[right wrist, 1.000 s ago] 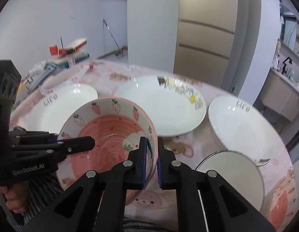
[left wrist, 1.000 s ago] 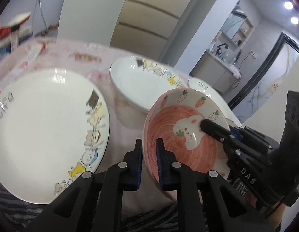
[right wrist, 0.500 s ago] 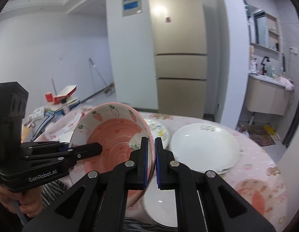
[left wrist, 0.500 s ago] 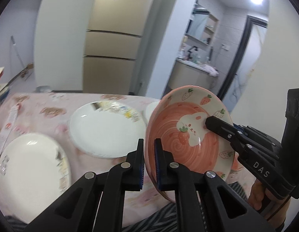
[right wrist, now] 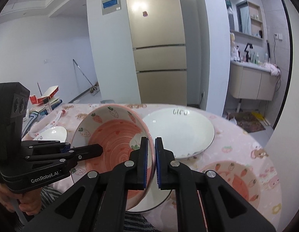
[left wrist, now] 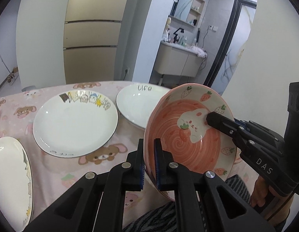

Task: Organize plates and bowls
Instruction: 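Lift the pink bowl with both tools and set it into the white bowl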

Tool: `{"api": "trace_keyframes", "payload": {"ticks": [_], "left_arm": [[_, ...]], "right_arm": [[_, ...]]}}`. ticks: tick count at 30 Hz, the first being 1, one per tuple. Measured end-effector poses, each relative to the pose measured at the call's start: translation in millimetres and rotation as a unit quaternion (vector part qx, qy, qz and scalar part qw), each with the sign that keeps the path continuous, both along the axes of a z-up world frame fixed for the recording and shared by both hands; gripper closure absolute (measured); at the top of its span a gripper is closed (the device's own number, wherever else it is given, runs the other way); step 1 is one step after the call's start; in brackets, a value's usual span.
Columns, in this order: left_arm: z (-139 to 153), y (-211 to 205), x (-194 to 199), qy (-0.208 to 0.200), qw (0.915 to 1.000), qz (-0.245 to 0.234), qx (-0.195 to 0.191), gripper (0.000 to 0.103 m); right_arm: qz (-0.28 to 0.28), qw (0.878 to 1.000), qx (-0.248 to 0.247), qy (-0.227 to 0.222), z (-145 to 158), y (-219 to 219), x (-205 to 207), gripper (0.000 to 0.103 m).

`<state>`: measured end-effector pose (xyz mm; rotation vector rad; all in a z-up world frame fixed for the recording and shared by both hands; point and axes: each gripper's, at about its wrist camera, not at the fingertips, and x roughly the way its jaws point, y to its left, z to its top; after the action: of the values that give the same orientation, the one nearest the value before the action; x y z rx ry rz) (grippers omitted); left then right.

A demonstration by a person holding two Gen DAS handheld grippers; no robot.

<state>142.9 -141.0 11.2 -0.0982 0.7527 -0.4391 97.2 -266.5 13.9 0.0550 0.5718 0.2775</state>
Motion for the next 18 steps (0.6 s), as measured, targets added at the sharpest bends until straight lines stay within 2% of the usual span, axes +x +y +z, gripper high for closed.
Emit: {"api": "trace_keyframes", "payload": {"ticks": [6,13,18], "left_arm": [[-18.6,-3.4,12.0,0.037,0.9993,-0.001,-0.004,0.094],[-20.0,-13.7,7.8,0.017,0.9993,-0.005,0.034,0.094],[-23.5,-17.0,8.4,0.011,0.9982,-0.010,0.058,0.094]], "right_arm": [[-0.003,1.000,0.003,0.023,-16.9,-5.1,5.1,0.096],[-0.007,1.000,0.006,0.030,-24.3,-8.9,4.1,0.096],[-0.013,0.999,-0.024,0.041,-32.1,-3.3,5.6,0.096]]}}
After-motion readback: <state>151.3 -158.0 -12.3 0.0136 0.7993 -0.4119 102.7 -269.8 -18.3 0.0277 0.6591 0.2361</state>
